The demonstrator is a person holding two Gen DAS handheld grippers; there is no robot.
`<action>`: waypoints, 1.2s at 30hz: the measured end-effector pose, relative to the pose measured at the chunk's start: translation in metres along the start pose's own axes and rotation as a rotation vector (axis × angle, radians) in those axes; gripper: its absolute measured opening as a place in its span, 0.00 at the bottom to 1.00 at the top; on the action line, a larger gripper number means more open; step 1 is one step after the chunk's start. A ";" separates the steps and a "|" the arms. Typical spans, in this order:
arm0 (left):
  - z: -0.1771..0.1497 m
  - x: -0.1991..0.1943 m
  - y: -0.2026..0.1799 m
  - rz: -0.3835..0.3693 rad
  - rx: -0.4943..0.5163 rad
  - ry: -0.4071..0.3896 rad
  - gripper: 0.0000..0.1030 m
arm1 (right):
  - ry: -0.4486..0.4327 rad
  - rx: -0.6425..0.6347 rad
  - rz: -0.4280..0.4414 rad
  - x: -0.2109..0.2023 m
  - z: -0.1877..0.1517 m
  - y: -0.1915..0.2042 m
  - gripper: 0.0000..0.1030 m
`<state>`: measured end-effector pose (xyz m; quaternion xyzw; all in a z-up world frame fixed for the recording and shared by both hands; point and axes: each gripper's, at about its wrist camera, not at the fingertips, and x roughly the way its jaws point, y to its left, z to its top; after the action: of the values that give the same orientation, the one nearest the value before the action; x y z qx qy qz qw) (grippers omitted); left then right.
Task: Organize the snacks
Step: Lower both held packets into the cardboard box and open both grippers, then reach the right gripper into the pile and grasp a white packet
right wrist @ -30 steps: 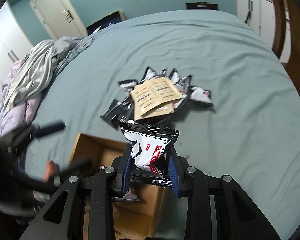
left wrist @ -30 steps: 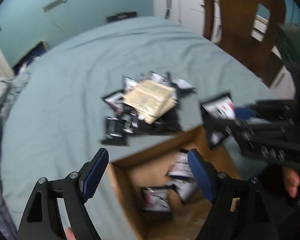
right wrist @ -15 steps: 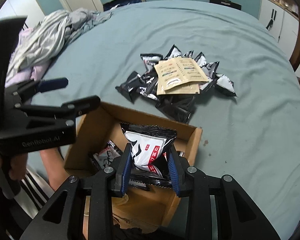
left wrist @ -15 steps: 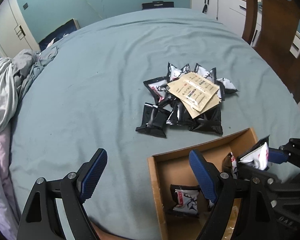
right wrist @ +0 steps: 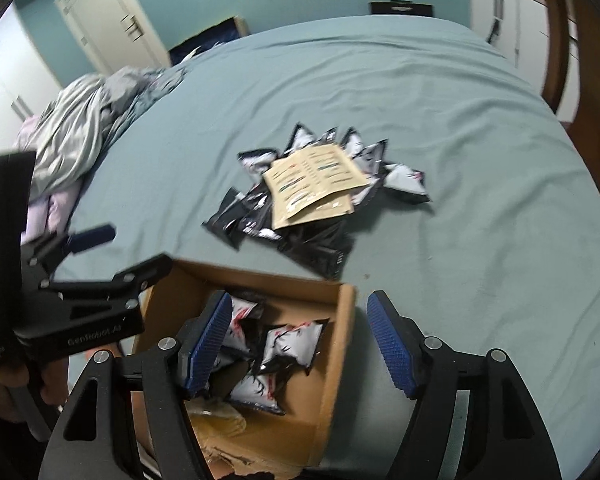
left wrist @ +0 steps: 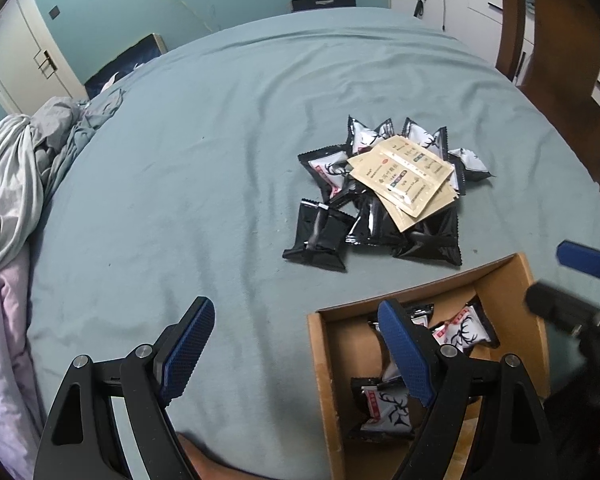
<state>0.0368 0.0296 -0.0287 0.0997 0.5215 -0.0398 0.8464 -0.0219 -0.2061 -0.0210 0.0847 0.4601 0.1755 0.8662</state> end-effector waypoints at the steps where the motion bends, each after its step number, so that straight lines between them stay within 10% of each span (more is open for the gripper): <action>1: 0.000 0.001 0.001 -0.001 -0.004 0.003 0.82 | -0.006 0.014 -0.007 -0.002 0.001 -0.002 0.67; 15: 0.011 0.011 0.009 -0.028 -0.048 0.026 0.82 | 0.012 0.129 -0.056 -0.008 0.038 -0.052 0.67; 36: 0.031 0.049 0.042 -0.123 -0.206 0.113 0.82 | 0.227 0.283 -0.087 0.125 0.118 -0.104 0.67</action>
<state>0.0935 0.0659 -0.0538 -0.0178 0.5749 -0.0325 0.8174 0.1635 -0.2527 -0.0831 0.1653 0.5782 0.0797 0.7950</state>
